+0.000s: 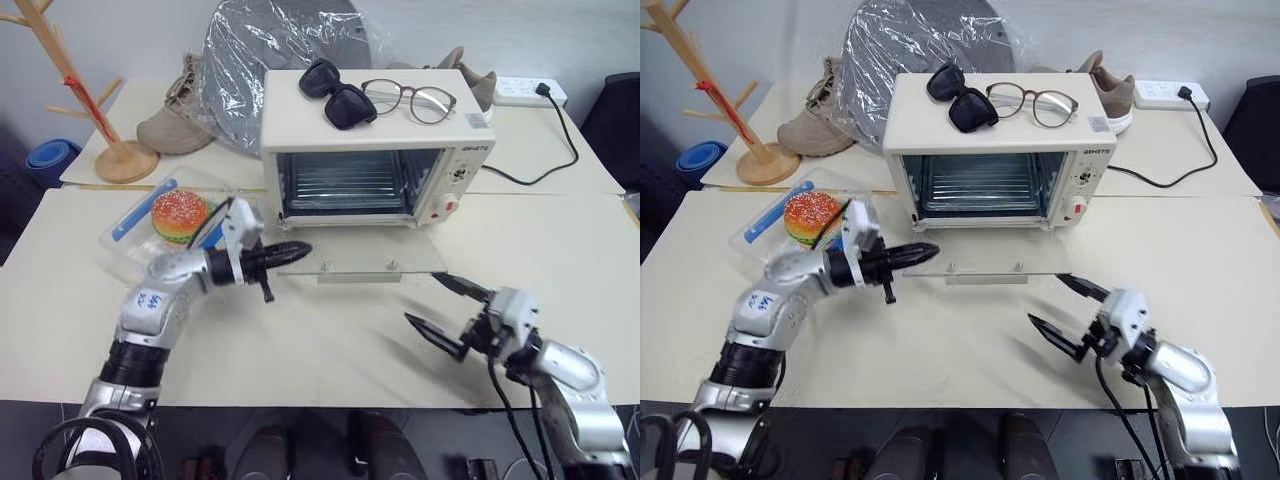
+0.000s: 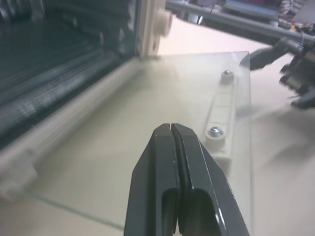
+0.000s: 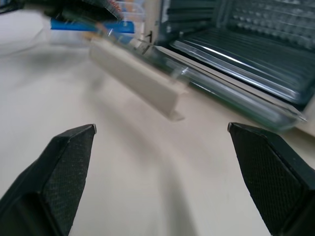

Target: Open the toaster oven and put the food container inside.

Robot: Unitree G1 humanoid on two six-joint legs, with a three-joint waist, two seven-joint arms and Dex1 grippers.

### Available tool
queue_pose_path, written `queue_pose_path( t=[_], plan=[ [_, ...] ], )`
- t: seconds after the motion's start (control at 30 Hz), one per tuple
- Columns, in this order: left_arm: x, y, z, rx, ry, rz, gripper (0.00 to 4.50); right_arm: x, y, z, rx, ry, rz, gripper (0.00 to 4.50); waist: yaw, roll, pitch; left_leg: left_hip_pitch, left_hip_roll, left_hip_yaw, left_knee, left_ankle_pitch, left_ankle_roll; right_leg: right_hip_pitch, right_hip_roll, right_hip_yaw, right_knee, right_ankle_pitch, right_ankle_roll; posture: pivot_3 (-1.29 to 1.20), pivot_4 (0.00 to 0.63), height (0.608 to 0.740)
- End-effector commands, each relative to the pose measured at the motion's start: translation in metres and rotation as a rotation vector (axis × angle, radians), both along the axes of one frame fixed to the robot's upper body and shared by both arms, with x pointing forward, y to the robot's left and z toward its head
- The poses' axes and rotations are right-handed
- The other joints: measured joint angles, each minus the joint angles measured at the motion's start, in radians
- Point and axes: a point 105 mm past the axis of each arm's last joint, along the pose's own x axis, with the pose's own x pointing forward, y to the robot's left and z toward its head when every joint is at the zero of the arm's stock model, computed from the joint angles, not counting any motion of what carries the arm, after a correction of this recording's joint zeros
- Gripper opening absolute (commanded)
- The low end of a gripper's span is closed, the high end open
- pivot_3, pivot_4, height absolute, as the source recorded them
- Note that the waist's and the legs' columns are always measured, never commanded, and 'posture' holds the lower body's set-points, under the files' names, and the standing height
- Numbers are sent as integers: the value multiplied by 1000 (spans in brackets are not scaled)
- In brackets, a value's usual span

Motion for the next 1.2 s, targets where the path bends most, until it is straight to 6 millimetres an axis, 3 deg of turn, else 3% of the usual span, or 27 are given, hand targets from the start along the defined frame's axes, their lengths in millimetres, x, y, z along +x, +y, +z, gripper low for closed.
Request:
queue_pose_path(
  t=[0.03,0.17,0.27,0.4,0.47,0.57,0.7,0.83,0.87,0.93,0.97,1.07,1.13,1.2],
  plan=[
    [1,0,-11,11,-7,102,43,-14,-38,23,20,-128,-211,4500,0,1,0,1,-1,0,-1,-2,6,1,-1,1,0,0,1,0,150,740],
    [-4,6,-29,73,-10,156,43,-21,-40,31,33,-126,-170,4500,-9,0,0,4,-1,0,-1,-2,6,3,-1,2,2,1,1,0,150,740],
    [-10,12,-34,63,-5,188,43,-15,-28,41,30,-137,-79,4500,-12,1,-1,5,0,1,-1,-2,6,2,-1,2,2,0,0,0,150,740],
    [-21,27,-18,-45,-47,249,43,0,-6,59,81,-165,61,4500,-7,1,-1,5,0,0,-1,-2,6,2,-1,2,3,0,0,0,150,740],
    [-30,49,7,-171,-78,334,419,7,8,67,78,-202,133,4500,-10,1,0,3,0,0,-1,-2,6,1,-1,2,2,0,0,0,150,740],
    [-49,73,22,-225,-67,409,1181,12,25,72,41,-234,238,4500,-7,0,0,1,1,-2,-1,-3,5,-1,-1,1,2,-1,-1,0,150,740],
    [-104,150,28,-248,48,664,2388,19,60,74,-57,-323,448,4500,-27,0,0,1,1,-1,-1,-3,5,0,-1,1,0,-1,-2,0,150,740],
    [-131,185,33,-207,79,835,3574,23,69,76,-34,-357,483,4500,-15,-1,1,1,1,-4,-1,-4,6,1,-2,-2,-1,-2,-3,0,150,740],
    [-142,205,32,-232,91,921,3851,18,72,75,1,-309,542,4500,-3,-1,1,2,1,-4,-1,-4,6,2,-2,-2,-1,-2,-3,0,150,740],
    [-165,235,22,-275,136,1079,4461,14,78,72,29,-294,595,4500,-6,-1,1,2,0,-5,-1,-4,6,2,-3,-3,-1,-2,-4,0,150,740],
    [-172,241,15,-282,169,1123,4461,14,80,71,29,-302,603,4500,-6,-1,1,2,0,-5,-1,-5,7,3,-3,-2,-2,-3,-5,0,150,740],
    [-164,235,11,-288,220,1115,4461,18,80,75,18,-349,568,4500,1,-1,1,2,0,-4,-1,-5,7,3,-3,-2,-2,-4,-8,0,150,740],
    [-152,235,6,-202,308,1121,4461,20,79,77,12,-357,542,4500,7,-1,1,2,0,-6,-1,-5,7,3,-3,-3,-2,-4,-8,0,150,740],
    [-137,231,15,-209,347,1083,4461,23,78,77,5,-354,525,4500,13,-3,0,2,0,-6,-1,-4,6,2,-3,-3,0,-5,-10,0,150,740]
  ],
)
